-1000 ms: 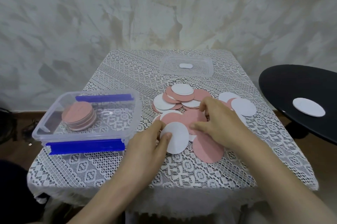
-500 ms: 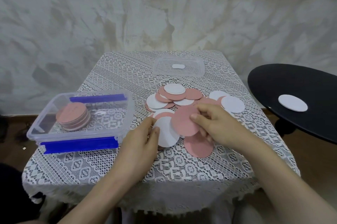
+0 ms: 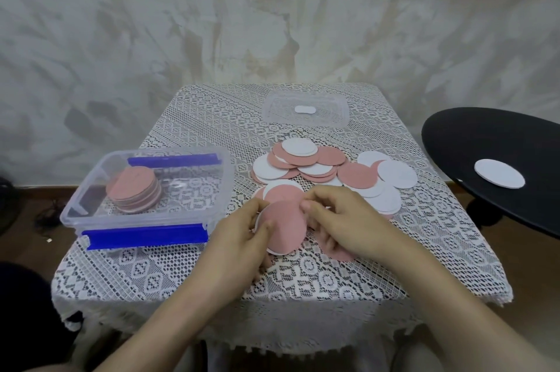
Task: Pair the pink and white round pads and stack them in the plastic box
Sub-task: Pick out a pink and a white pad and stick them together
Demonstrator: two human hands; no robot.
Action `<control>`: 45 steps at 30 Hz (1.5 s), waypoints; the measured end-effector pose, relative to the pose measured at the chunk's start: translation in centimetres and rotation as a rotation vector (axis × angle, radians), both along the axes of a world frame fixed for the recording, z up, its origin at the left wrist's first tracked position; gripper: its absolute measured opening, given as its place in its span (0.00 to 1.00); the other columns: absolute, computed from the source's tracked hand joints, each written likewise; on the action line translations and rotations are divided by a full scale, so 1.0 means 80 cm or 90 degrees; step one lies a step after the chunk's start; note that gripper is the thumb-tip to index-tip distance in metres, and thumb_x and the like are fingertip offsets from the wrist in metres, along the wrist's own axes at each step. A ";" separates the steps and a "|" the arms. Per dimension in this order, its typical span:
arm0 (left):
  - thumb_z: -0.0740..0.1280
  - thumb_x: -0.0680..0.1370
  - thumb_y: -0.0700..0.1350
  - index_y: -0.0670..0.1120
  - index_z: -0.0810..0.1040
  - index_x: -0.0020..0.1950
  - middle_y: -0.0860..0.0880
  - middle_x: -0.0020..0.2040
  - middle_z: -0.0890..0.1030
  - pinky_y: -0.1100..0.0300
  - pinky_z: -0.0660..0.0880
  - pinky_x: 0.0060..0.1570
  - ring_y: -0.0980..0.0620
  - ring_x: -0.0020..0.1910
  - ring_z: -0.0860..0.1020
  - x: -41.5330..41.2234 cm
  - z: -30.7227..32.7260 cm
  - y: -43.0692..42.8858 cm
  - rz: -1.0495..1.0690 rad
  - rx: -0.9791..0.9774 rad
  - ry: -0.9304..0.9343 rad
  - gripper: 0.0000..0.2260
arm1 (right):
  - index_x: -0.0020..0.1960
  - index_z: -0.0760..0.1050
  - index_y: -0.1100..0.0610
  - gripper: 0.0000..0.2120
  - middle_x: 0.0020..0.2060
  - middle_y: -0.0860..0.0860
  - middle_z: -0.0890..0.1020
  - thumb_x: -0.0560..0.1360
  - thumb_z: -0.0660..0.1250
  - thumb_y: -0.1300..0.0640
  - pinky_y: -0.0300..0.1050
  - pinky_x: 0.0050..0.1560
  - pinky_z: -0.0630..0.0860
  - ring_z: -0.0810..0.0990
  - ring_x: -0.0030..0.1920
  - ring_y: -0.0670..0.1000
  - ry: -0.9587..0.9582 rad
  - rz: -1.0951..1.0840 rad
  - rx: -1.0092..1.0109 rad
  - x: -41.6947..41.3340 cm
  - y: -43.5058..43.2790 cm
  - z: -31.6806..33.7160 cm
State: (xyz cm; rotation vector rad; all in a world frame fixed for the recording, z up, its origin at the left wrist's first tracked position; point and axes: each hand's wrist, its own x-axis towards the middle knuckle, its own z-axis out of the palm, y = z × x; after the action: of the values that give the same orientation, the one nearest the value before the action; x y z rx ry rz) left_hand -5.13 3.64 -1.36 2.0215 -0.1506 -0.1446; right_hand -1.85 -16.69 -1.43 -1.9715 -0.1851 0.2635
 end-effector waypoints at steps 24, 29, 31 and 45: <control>0.60 0.83 0.46 0.57 0.76 0.51 0.44 0.26 0.78 0.60 0.69 0.24 0.54 0.22 0.73 -0.001 -0.001 0.011 0.024 0.012 0.019 0.07 | 0.52 0.68 0.50 0.20 0.44 0.47 0.78 0.72 0.74 0.40 0.50 0.41 0.70 0.77 0.46 0.55 -0.136 -0.123 -0.390 0.034 0.014 0.012; 0.60 0.83 0.46 0.57 0.76 0.51 0.45 0.27 0.79 0.61 0.69 0.25 0.55 0.22 0.73 -0.002 0.000 0.011 0.020 0.012 0.012 0.07 | 0.47 0.68 0.55 0.12 0.38 0.49 0.75 0.78 0.68 0.50 0.51 0.40 0.71 0.76 0.42 0.58 -0.170 -0.127 -0.358 0.031 -0.007 0.006; 0.60 0.83 0.46 0.57 0.76 0.52 0.45 0.27 0.79 0.60 0.69 0.25 0.55 0.22 0.73 -0.002 0.000 0.010 0.019 0.008 0.007 0.07 | 0.44 0.68 0.56 0.11 0.36 0.51 0.75 0.79 0.66 0.52 0.51 0.41 0.70 0.75 0.40 0.58 -0.195 -0.122 -0.322 0.029 -0.011 0.005; 0.60 0.84 0.47 0.65 0.74 0.55 0.51 0.35 0.81 0.64 0.73 0.31 0.58 0.30 0.77 -0.018 -0.001 0.004 -0.078 -0.024 -0.080 0.11 | 0.53 0.77 0.45 0.03 0.34 0.52 0.81 0.81 0.66 0.52 0.50 0.34 0.81 0.82 0.30 0.52 -0.054 0.044 -0.054 -0.038 0.006 0.006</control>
State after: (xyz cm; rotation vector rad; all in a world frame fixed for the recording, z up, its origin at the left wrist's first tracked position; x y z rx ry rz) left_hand -6.59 3.97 -1.42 1.9847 -0.3548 -0.0914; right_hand -4.90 -16.19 -0.96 -2.0648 -0.3022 0.2353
